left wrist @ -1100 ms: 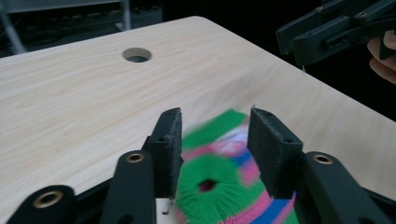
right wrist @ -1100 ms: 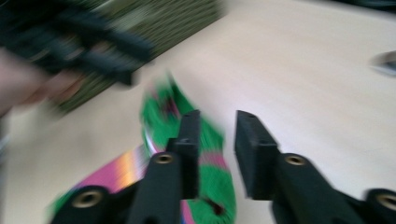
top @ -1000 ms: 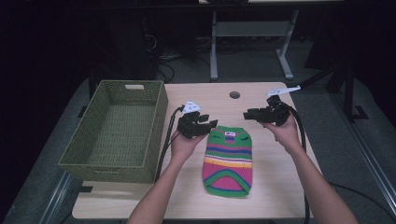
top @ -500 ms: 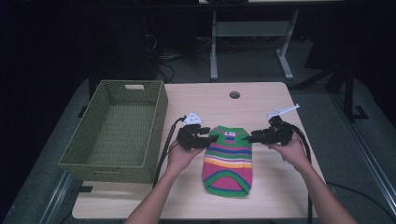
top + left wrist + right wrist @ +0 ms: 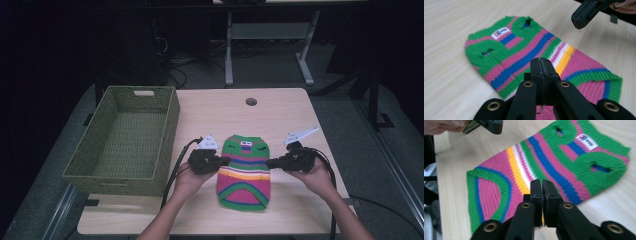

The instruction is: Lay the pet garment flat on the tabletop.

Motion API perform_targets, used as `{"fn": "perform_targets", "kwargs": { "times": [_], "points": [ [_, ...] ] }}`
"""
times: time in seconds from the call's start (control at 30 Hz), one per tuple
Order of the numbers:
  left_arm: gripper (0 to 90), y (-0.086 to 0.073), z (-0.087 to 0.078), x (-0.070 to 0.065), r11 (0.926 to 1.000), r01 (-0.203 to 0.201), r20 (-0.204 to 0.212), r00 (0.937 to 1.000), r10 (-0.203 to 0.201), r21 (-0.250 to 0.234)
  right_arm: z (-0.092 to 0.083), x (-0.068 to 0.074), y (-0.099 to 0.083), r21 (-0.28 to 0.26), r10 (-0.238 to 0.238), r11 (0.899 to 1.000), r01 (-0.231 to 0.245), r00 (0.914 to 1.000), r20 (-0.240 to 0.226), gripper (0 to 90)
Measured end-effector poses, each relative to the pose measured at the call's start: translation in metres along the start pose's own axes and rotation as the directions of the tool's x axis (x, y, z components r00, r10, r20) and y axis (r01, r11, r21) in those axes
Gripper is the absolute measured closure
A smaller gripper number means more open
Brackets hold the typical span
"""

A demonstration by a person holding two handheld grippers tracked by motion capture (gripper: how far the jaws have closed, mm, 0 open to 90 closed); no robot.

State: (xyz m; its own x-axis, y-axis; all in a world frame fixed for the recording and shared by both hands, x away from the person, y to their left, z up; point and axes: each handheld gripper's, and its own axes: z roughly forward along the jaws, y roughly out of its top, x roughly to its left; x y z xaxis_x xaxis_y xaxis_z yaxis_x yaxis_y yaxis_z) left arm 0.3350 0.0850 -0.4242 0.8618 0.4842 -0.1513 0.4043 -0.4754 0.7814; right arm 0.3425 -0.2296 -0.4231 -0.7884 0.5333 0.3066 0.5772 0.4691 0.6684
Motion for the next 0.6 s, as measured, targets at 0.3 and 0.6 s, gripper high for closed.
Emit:
{"fn": "perform_targets", "kwargs": {
  "times": [0.3, 0.6],
  "points": [
    [90.0, -0.013, 0.011, -0.013, 0.9902, -0.044, 0.020, 0.9989, 0.042, 0.133, 0.020, 0.016, -0.013, 0.096, -0.023, 0.995, 0.022, 0.9997, 0.009, 89.8],
    [90.0, -0.021, 0.024, -0.012, 0.9664, -0.070, 0.013, 0.9975, 0.069, 0.247, 0.042, 0.013, -0.015, 0.182, -0.057, 0.982, 0.044, 0.9963, 0.065, 89.9]
  ]
}}
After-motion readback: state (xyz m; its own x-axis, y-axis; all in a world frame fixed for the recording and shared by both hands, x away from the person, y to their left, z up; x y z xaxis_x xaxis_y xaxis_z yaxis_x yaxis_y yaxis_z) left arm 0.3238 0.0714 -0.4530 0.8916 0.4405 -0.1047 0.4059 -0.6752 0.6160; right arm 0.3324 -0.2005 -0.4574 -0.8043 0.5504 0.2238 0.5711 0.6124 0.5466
